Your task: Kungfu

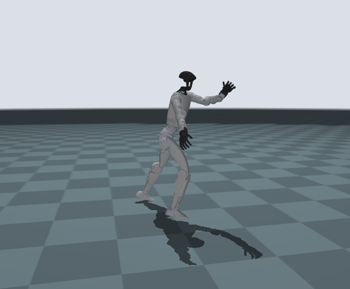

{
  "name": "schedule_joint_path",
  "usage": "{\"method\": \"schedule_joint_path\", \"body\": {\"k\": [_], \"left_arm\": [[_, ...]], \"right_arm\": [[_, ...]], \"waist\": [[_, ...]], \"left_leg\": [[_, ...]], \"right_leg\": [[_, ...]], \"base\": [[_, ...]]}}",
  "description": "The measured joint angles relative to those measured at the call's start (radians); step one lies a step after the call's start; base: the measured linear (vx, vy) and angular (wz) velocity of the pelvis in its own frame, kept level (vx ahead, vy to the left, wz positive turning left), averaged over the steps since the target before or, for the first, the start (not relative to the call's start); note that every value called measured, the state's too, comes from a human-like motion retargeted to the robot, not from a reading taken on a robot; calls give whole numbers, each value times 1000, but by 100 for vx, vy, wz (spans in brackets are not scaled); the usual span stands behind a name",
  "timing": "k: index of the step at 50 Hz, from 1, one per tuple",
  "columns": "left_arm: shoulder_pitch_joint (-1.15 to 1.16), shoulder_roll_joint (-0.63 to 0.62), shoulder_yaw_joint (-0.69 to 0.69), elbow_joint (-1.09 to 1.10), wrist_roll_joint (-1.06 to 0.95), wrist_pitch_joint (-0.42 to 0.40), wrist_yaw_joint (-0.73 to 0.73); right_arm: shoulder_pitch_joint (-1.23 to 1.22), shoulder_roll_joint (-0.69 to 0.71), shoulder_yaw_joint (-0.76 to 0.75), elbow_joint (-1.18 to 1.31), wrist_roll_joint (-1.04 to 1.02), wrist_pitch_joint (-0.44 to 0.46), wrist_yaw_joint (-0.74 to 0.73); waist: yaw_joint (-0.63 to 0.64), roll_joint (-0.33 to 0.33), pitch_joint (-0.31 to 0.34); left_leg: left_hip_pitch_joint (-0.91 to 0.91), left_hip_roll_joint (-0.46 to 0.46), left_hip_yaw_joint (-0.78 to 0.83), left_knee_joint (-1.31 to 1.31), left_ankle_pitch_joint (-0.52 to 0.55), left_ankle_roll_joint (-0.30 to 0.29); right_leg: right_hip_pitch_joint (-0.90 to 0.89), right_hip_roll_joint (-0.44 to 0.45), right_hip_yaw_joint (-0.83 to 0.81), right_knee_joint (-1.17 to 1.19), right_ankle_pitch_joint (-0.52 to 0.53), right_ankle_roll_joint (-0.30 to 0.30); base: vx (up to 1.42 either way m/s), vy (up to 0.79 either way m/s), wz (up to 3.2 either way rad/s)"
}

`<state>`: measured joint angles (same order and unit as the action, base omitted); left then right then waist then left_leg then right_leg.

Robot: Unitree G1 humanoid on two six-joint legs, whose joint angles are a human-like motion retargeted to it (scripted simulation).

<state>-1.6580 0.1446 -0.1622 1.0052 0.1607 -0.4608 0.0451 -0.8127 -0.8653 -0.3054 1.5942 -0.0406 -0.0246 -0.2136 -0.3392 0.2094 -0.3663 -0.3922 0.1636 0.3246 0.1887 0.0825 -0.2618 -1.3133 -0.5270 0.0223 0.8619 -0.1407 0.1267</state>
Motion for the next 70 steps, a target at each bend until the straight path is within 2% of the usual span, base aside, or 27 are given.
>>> {"method": "schedule_joint_path", "body": {"k": [6, 9, 13, 17, 21, 23, 26, 28, 30, 32, 33, 35, 36, 37, 39, 40, 41, 42, 43, 45, 47, 50, 52, 58, 66, 70], "left_arm": [[17, -21, -13, 17, -53, 20, -111], [13, -35, -8, 35, -62, 26, -116], [24, -39, -18, 68, -33, 28, -130], [38, -30, -29, 91, -14, 22, -155], [48, -30, -38, 128, 7, 30, -155], [68, -18, -41, 142, 26, 29, -151], [117, -21, -39, 158, 43, 59, -167], [232, -26, -34, 112, 56, 128, -213], [374, -54, -1, 66, 94, 177, -276], [504, -106, 72, 75, 154, 180, -312], [586, -130, 98, 95, 203, 173, -309], [749, -165, 138, 178, 267, 182, -267], [827, -176, 169, 234, 310, 192, -253], [903, -184, 197, 290, 343, 208, -238], [1035, -185, 228, 397, 354, 250, -209], [1092, -180, 237, 443, 341, 259, -196], [1141, -173, 223, 471, 307, 257, -172], [1182, -168, 208, 493, 280, 258, -146], [1205, -169, 195, 506, 265, 264, -118], [1250, -170, 185, 510, 234, 260, -44], [1305, -167, 184, 485, 190, 227, 41], [1332, -184, 193, 467, 137, 239, 101], [1334, -195, 197, 458, 104, 252, 110], [1305, -209, 198, 431, 56, 265, 87], [1292, -175, 187, 359, 122, 262, 82], [1285, -174, 179, 317, 171, 251, 86]], "right_arm": [[-9, -44, 17, -20, -33, 20, 83], [-23, -85, 31, -48, -20, 11, 120], [-18, -119, 53, -84, -11, 13, 179], [13, -157, 57, -173, -54, 60, 288], [42, -206, 109, -279, -65, 86, 377], [85, -225, 132, -384, -41, 95, 392], [111, -247, 178, -482, 7, 82, 334], [138, -176, 184, -564, 66, 84, 170], [134, -31, 128, -619, 84, 58, 9], [116, 165, 23, -641, 104, -26, -60], [124, 287, -20, -630, 134, -107, -77], [112, 499, -60, -518, 277, -232, -14], [105, 589, -75, -428, 371, -231, 81], [103, 667, -83, -336, 454, -202, 193], [123, 752, -40, -165, 531, -6, 503], [137, 770, 15, -98, 521, 118, 681], [156, 774, 82, -56, 416, 178, 822], [171, 777, 148, -24, 327, 211, 923], [179, 778, 214, -13, 272, 194, 946], [207, 789, 324, -11, 164, 130, 915], [268, 844, 366, -37, 43, 36, 746], [307, 866, 408, -45, -20, -47, 641], [312, 857, 431, -47, -16, -49, 647], [292, 798, 450, -65, 44, 32, 729], [308, 769, 448, -191, 175, 17, 648], [342, 752, 463, -300, 244, 21, 672]], "waist": [[-19, 10, 22], [-65, 4, 11], [-83, 2, 32], [-74, 19, 63], [-89, 12, 82], [-65, 37, 96], [-55, 32, 105], [-12, 51, 93], [31, 60, 72], [69, 59, 70], [95, 49, 66], [125, 33, 69], [127, 29, 73], [128, 26, 76], [131, 27, 81], [135, 30, 82], [145, 36, 81], [154, 38, 83], [162, 33, 91], [176, 27, 96], [206, 38, 87], [255, 39, 111], [260, 43, 118], [175, 58, 86], [176, 41, 69], [183, 14, 63]], "left_leg": [[-47, 8, 48, -72, 22, 0], [-75, -38, 58, -136, 50, 0], [-105, -26, 77, -163, 52, 0], [-166, 0, 99, -166, 38, 0], [-215, -24, 103, -196, 35, 0], [-261, 5, 105, -187, 23, 0], [-295, -16, 104, -201, 24, 0], [-334, 9, 105, -188, 23, 0], [-346, 15, 104, -187, 28, 0], [-328, 1, 97, -195, 34, 0], [-325, 5, 99, -194, 34, 0], [-316, 5, 95, -193, 32, 0], [-316, 4, 96, -194, 29, 0], [-317, 3, 96, -194, 26, 0], [-326, 5, 96, -191, 23, 0], [-333, 7, 93, -189, 22, 0], [-346, 8, 93, -186, 25, 0], [-354, 7, 92, -186, 29, 0], [-355, -2, 93, -191, 38, 0], [-364, -3, 103, -199, 61, 0], [-388, 52, 110, -186, 81, 0], [-346, 144, 143, -181, 130, 0], [-339, 152, 168, -186, 166, 0], [-410, -1, 178, -224, 196, 0], [-419, 21, 168, -206, 174, 0], [-414, 20, 170, -201, 170, 0]], "right_leg": [[-56, -22, -8, 44, -20, 1], [-111, -77, 23, 66, -41, 15], [-133, -94, 14, 97, -83, 18], [-142, -102, -28, 81, -68, 17], [-199, -144, -13, 103, -64, 27], [-198, -132, -57, 79, -46, 22], [-250, -162, -48, 93, -43, 17], [-253, -156, -96, 72, -32, 2], [-256, -166, -127, 66, -36, -10], [-257, -191, -136, 78, -53, -18], [-257, -190, -148, 78, -58, -23], [-257, -198, -160, 92, -74, -29], [-257, -207, -165, 103, -85, -30], [-257, -214, -169, 114, -95, -30], [-257, -221, -170, 133, -113, -25], [-257, -220, -168, 141, -122, -19], [-257, -223, -169, 148, -130, -16], [-257, -231, -167, 158, -140, -11], [-257, -250, -157, 175, -153, -6], [-257, -284, -152, 213, -184, -3], [-231, -276, -199, 239, -215, -18], [-161, -244, -245, 288, -274, -43], [-146, -247, -245, 289, -268, -44], [-243, -358, -135, 224, -149, -5], [-224, -311, -143, 160, -98, -3], [-206, -317, -148, 142, -88, -1]], "base": [[-17, -18, 68], [-19, -15, 143], [-20, -16, 70], [-23, -3, 46], [-24, 0, 77], [-22, 1, 10], [-20, 4, 48], [-11, 0, -5], [-5, 0, 8], [-6, 3, 25], [-12, 0, -5], [-18, -6, 1], [-19, -9, 32], [-15, -10, 44], [-5, -7, 44], [-1, -1, 53], [-1, 0, 68], [-4, -4, 98], [-8, -11, 121], [-12, -22, 118], [-9, -35, 55], [-2, -32, -22], [0, 11, 27], [3, 40, 92], [9, 4, -25], [11, 0, 0]]}}
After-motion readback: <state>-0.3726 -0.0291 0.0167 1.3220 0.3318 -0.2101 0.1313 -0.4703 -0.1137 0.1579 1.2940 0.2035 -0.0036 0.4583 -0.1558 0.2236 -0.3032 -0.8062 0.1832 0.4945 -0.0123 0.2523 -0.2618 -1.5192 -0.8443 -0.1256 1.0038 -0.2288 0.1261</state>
